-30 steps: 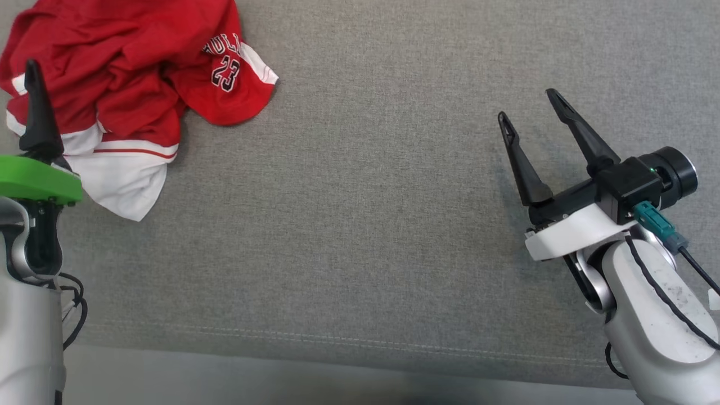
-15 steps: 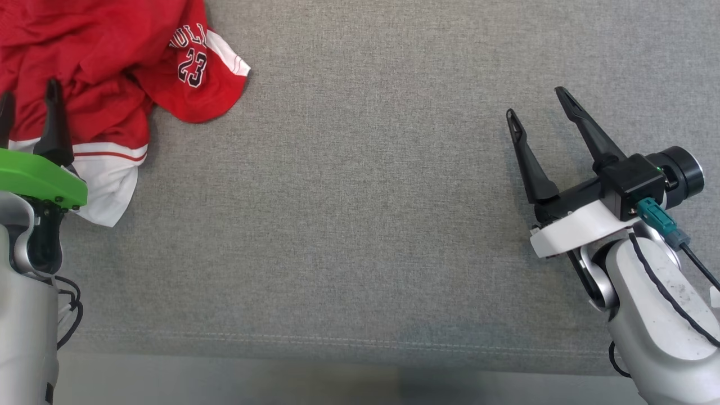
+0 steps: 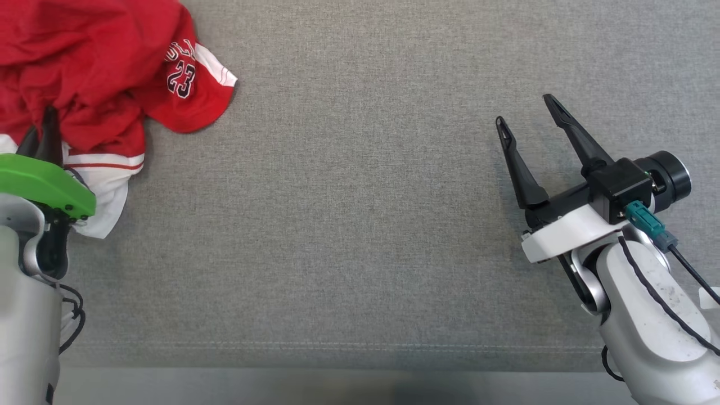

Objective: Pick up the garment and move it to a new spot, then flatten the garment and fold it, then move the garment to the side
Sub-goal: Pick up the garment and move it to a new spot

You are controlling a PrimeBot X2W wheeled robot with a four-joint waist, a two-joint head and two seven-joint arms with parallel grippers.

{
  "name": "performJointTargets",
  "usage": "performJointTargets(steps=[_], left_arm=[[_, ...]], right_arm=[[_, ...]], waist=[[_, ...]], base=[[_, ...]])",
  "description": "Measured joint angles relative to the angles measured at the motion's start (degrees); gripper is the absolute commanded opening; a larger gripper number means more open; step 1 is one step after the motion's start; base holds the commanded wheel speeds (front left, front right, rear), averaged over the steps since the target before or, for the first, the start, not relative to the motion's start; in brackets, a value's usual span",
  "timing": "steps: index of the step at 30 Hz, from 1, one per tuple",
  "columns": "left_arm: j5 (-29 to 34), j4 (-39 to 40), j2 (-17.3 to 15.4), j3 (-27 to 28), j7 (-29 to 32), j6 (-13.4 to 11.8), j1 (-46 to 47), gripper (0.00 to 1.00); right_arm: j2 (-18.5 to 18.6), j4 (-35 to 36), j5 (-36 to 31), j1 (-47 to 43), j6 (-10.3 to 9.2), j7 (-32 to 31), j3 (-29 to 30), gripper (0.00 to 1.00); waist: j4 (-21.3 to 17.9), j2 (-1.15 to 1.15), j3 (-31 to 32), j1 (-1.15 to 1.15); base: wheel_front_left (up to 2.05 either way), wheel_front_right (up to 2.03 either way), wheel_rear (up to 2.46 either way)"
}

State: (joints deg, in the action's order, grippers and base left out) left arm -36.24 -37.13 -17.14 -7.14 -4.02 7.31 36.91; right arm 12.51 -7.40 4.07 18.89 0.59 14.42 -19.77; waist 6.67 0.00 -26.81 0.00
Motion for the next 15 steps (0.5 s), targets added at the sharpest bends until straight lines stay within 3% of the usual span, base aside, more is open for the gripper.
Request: performJointTargets(steps=[3, 7, 15], left_arm=[[-1.5, 1.2, 0.9, -2.3, -0.6, 0.0, 0.2, 0.00], [-2.8, 4.5, 4.6, -6.5, -2.2, 0.0, 0.6, 0.00], [-3.4, 10.2, 9.4, -17.9, -3.1, 0.0, -1.1, 0.00]], right_arm=[[-0.3, -0.2, 0.0, 0.0, -0.01, 0.0, 0.0, 1.00], [-1.1, -1.0, 0.6, 0.0, -0.02, 0.0, 0.0, 1.00], [-3.6, -2.7, 2.1, -0.9, 0.07, 0.0, -1.4, 1.00]], waist=[[-0.6, 0.00, 0.5, 0.00], [-1.2, 0.00, 1.5, 0.00], [-2.8, 0.00, 3.9, 0.00]], base=[[0.00, 0.00, 0.00], [0.00, 0.00, 0.00], [0.00, 0.00, 0.00]])
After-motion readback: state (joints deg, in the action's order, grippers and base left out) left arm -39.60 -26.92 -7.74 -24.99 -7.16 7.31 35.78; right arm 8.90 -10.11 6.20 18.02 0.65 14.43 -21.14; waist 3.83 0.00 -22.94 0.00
